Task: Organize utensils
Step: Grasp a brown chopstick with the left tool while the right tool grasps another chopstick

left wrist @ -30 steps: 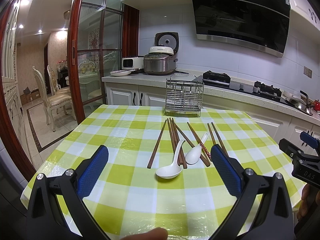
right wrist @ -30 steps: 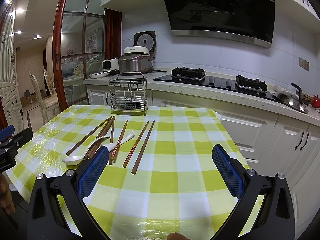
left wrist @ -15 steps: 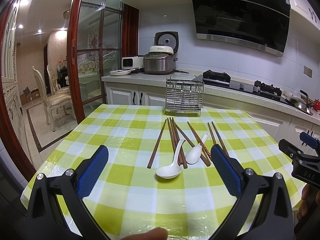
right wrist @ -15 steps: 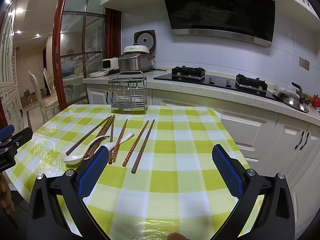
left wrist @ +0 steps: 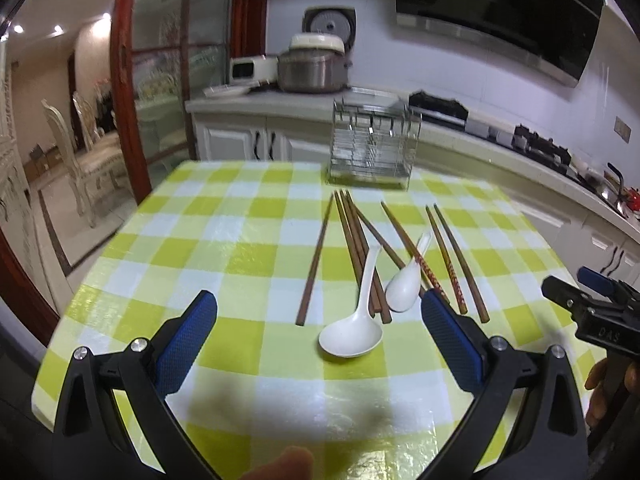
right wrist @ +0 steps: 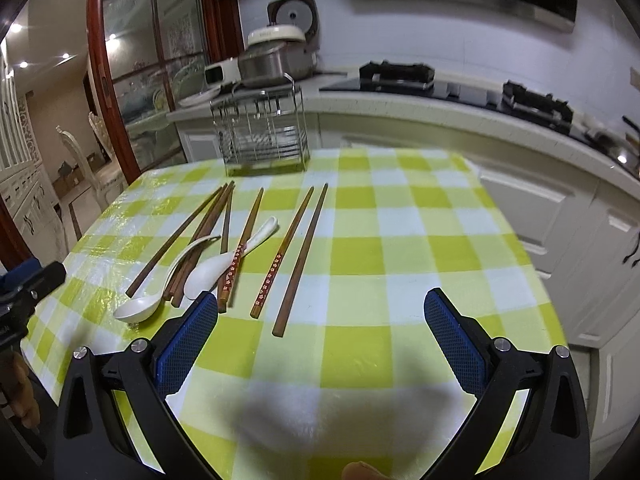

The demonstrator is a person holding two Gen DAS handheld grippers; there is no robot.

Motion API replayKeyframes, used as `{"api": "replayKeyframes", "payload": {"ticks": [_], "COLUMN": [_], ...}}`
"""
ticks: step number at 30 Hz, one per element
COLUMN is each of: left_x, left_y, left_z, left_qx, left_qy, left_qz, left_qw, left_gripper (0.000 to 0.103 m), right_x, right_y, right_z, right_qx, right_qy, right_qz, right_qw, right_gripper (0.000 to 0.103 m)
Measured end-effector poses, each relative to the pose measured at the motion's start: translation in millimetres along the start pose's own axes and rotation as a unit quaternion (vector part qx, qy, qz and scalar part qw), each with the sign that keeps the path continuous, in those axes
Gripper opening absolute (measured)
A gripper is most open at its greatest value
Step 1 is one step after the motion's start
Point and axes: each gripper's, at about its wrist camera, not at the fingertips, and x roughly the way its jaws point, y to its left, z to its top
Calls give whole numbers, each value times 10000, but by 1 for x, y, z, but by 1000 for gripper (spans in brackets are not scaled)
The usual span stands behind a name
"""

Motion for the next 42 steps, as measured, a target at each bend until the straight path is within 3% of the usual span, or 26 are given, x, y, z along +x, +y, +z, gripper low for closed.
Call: {"api": "replayKeyframes", "payload": {"ticks": [11,13,15,20,24,32,42], "left_x": [68,82,98,136,169,223,260], "left_y": [14,17,20,22,21,18,8], "left_z": [28,36,44,63,73,95,99], "left_qx": [-15,-3,-24,45,149,413,663], "left_qy": [532,610,736,972,1227,1505,1682], "left_qz": [-334,-361,-397,-452,-450,-400,-441], "left_qw": [9980,9975,9965,9942,9913,9869,9825], "left_gripper": [99,94,83,73,54,46,41], "right_x": [64,78,96,131,157,199,226], "right_y": [-8,-10,-12,-18,-19,-15,-19], "right_z": [38,47,55,73,89,104,109], "right_qx": [200,220,217,225,236,152,21], "right_qy": [450,521,643,856,998,1386,1628], "right_qz": [-7,-20,-72,-149,-202,-218,-406], "right_qw": [9988,9984,9977,9960,9945,9900,9858], "right_gripper": [97,97,97,96,92,83,71]}}
